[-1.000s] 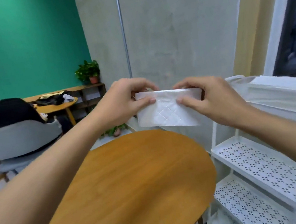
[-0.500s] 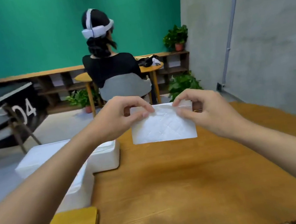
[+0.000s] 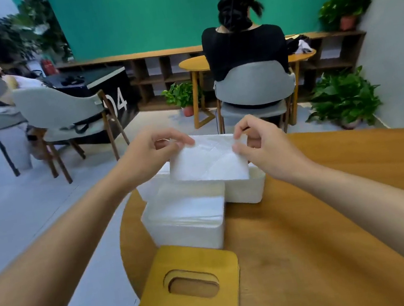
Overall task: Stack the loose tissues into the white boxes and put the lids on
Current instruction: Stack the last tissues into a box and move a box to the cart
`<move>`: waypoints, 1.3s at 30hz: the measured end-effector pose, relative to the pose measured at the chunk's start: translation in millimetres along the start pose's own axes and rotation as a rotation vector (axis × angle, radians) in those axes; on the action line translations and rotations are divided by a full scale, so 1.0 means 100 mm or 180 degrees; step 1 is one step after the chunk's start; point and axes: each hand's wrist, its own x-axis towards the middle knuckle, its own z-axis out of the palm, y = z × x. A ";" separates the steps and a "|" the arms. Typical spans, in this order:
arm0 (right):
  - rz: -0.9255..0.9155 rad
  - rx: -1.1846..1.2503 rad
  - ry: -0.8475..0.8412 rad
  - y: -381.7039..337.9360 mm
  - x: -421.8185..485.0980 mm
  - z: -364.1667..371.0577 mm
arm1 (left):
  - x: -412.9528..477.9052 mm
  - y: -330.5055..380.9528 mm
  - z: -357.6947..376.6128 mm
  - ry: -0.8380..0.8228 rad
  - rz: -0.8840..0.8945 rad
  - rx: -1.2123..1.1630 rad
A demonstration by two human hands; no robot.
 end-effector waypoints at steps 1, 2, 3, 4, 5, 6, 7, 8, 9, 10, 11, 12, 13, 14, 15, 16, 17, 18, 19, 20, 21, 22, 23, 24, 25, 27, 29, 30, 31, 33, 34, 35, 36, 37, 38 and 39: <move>0.0058 0.0036 -0.0040 0.00 0.10 0.13 | 0.00 -0.13 -0.07 0.0043 -0.0117 -0.0035; 0.0083 0.0059 -0.0073 0.01 0.21 0.25 | 0.00 -0.24 -0.14 0.0082 -0.0236 -0.0041; 0.0088 0.0068 -0.0092 0.01 0.31 0.37 | 0.01 -0.35 -0.20 0.0099 -0.0350 -0.0034; 0.0095 0.0071 -0.0097 0.01 0.41 0.48 | 0.02 -0.44 -0.25 0.0078 -0.0462 -0.0006; 0.0111 0.0060 -0.0096 0.01 0.50 0.58 | 0.05 -0.52 -0.30 0.0077 -0.0559 0.0047; 0.0138 0.0035 -0.0095 0.01 0.59 0.67 | 0.07 -0.58 -0.35 0.0093 -0.0625 0.0113; 0.0195 -0.0002 -0.0106 0.01 0.67 0.76 | 0.11 -0.66 -0.39 0.0112 -0.0679 0.0183; 0.0269 -0.0050 -0.0134 0.02 0.74 0.84 | 0.13 -0.74 -0.43 0.0146 -0.0698 0.0251; 0.0345 -0.0109 -0.0175 0.05 0.82 0.92 | 0.17 -0.83 -0.48 0.0195 -0.0693 0.0314; 0.0403 -0.0173 -0.0210 0.06 0.87 0.97 | 0.20 -0.88 -0.50 0.0226 -0.0672 0.0383; 0.0448 -0.0238 -0.0251 0.06 0.94 1.03 | 0.23 -0.97 -0.52 0.0243 -0.0685 0.0492; 0.0476 -0.0311 -0.0290 0.07 1.00 1.09 | 0.27 -1.03 -0.54 0.0263 -0.0700 0.0621; 0.0484 -0.0395 -0.0324 0.08 1.06 1.13 | 0.30 -1.09 -0.55 0.0278 -0.0729 0.0745; 0.0480 -0.0479 -0.0346 0.09 1.11 1.17 | 0.33 -1.14 -0.54 0.0267 -0.0742 0.0860; 0.0465 -0.0570 -0.0368 0.10 1.14 1.20 | 0.36 -1.17 -0.53 0.0212 -0.0743 0.0989; 0.0436 -0.0690 -0.0418 0.11 1.16 1.23 | 0.37 -1.21 -0.52 0.0123 -0.0743 0.1140; 0.0390 -0.0830 -0.0485 0.12 1.17 1.26 | 0.38 -1.26 -0.51 0.0027 -0.0750 0.1278; 0.0343 -0.0973 -0.0550 0.15 1.17 1.29 | 0.38 -1.30 -0.48 -0.0072 -0.0742 0.1404; 0.0302 -0.1133 -0.0614 0.17 1.16 1.31 | 0.37 -1.33 -0.46 -0.0147 -0.0708 0.1541; 0.0244 -0.1349 -0.0649 0.18 1.15 1.32 | 0.36 -1.35 -0.45 -0.0178 -0.0624 0.1723; 0.0162 -0.1599 -0.0647 0.18 1.14 1.32 | 0.37 -1.37 -0.44 -0.0172 -0.0489 0.1936; 0.0047 -0.1838 -0.0626 0.17 1.14 1.31 | 0.38 -1.37 -0.44 -0.0163 -0.0329 0.2101; -0.0092 -0.2037 -0.0606 0.14 1.14 1.30 | 0.39 -1.37 -0.45 -0.0195 -0.0183 0.2145; -0.0201 -0.2184 -0.0621 0.12 1.14 1.29 | 0.41 -1.35 -0.46 -0.0317 -0.0129 0.2100; -0.0260 -0.2291 -0.0683 0.10 1.13 1.29 | 0.42 -1.33 -0.47 -0.0505 -0.0175 0.2023; -0.0161 -0.2394 -0.0923 0.08 1.12 1.30 | 0.45 -1.31 -0.45 -0.0782 -0.0398 0.1933; -0.0003 -0.2442 -0.1163 0.11 1.10 1.33 | 0.46 -1.31 -0.42 -0.0831 -0.0570 0.1920; 0.0014 -0.2472 -0.1224 0.13 1.10 1.34 | 0.47 -1.31 -0.39 -0.0835 -0.0613 0.1929; 0.0004 -0.2503 -0.1257 0.14 1.10 1.35 | 0.48 -1.32 -0.35 -0.0839 -0.0636 0.1947; 0.0002 -0.2533 -0.1335 0.14 1.11 1.36 | 0.49 -1.33 -0.31 -0.0864 -0.0680 0.2001; -0.0003 -0.2548 -0.1367 0.13 1.11 1.36 | 0.49 -1.32 -0.31 -0.0885 -0.0723 0.2039; -0.0035 -0.2565 -0.1375 0.12 1.11 1.36 | 0.49 -1.30 -0.31 -0.0905 -0.0762 0.2096; -0.0072 -0.2539 -0.1355 0.11 1.09 1.33 | 0.49 -1.26 -0.31 -0.0944 -0.0781 0.2193; -0.0129 -0.2415 -0.1270 0.10 1.06 1.28 | 0.49 -1.20 -0.31 -0.0964 -0.0767 0.2333; -0.0186 -0.2201 -0.1126 0.08 1.02 1.21 | 0.50 -1.11 -0.32 -0.0944 -0.0712 0.2487; -0.0223 -0.1956 -0.0974 0.05 0.97 1.12 | 0.49 -1.01 -0.31 -0.0862 -0.0610 0.2586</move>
